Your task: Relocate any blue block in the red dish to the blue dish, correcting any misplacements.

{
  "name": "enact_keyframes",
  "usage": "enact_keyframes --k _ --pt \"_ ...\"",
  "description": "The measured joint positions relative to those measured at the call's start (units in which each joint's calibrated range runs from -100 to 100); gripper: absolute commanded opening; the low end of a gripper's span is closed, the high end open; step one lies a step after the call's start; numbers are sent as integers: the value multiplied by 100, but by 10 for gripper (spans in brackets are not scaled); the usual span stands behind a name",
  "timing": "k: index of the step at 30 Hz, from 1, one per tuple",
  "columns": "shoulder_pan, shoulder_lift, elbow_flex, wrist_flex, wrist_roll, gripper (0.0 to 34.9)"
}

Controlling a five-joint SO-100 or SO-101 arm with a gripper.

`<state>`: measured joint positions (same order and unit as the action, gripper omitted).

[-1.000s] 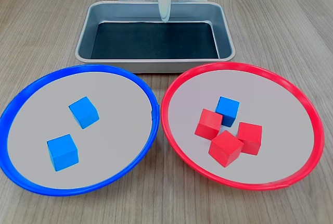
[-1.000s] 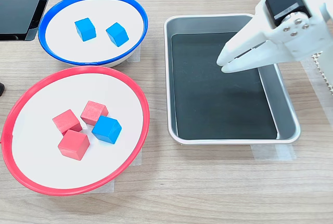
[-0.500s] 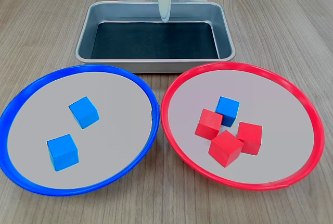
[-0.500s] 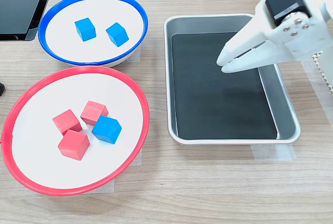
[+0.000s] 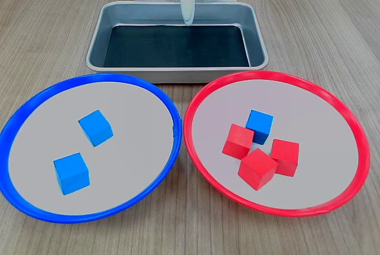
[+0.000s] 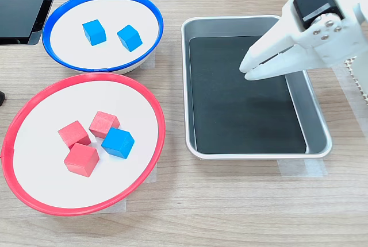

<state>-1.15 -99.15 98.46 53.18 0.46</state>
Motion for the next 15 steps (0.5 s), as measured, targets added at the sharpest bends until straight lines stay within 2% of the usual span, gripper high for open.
enact_keyframes --k 15 --pt "0 51 100 -179 88 0"
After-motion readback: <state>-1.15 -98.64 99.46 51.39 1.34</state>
